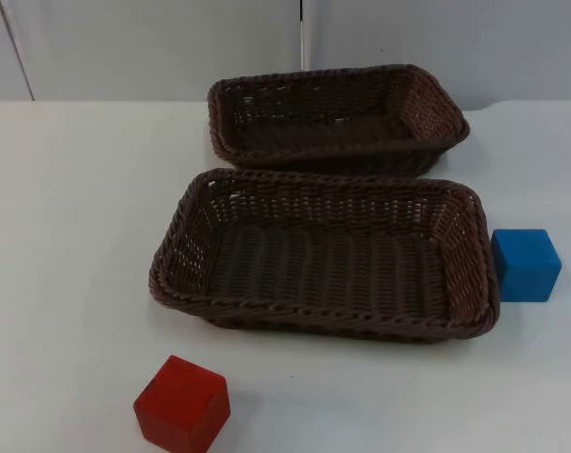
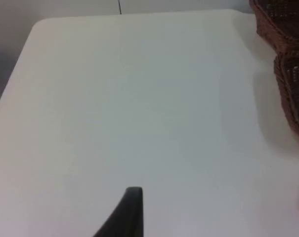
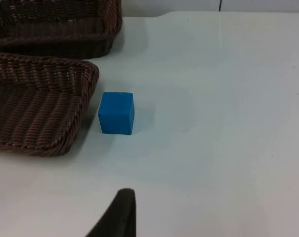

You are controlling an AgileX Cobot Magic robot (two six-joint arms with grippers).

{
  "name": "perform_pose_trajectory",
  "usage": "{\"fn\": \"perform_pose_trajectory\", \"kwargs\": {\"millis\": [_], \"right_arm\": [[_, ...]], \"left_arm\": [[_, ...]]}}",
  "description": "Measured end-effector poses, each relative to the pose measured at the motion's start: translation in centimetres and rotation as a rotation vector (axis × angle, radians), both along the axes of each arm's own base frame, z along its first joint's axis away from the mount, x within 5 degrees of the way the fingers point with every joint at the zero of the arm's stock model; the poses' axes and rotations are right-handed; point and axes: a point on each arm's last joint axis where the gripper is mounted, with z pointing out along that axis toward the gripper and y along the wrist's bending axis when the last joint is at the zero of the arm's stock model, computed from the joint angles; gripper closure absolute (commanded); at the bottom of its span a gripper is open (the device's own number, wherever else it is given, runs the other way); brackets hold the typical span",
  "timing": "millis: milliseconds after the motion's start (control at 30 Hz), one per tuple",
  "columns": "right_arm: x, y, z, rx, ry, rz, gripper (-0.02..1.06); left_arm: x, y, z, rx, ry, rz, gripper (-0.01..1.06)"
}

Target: Pick up one cube with the left hand and place it into the upper basket. Pick up one cube with the right hand and place it into the lower basket.

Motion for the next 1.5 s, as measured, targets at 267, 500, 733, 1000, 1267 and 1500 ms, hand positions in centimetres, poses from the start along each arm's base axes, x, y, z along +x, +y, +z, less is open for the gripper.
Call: {"fn": "perform_pose_trajectory", "kwargs": {"millis": [267, 500, 733, 1000, 1267, 1500], "right_arm": [[0.0, 0.0, 0.0, 0.000, 0.000, 0.000, -0.01], [0.0, 0.0, 0.0, 0.000, 0.000, 0.000, -0.01], [0.0, 0.0, 0.0, 0.000, 0.000, 0.000, -0.01], [0.0, 0.0, 0.0, 0.000, 0.000, 0.000, -0.01], [0.0, 0.0, 0.0, 0.000, 0.000, 0.000, -0.01], [0.0, 0.0, 0.0, 0.000, 0.000, 0.000, -0.01]], "left_arm": [[0.0, 0.4, 0.0, 0.065, -0.001, 0.013, 0.00], [0.0, -0.3, 0.0, -0.011, 0.000, -0.037, 0.00], [0.0, -0.8, 0.0, -0.061, 0.001, -0.070, 0.00], [0.0, -0.9, 0.0, -0.067, 0.001, -0.073, 0.00], [0.0, -0.9, 0.0, -0.066, 0.001, -0.073, 0.00], [0.0, -0.9, 0.0, -0.066, 0.001, -0.073, 0.00]]}}
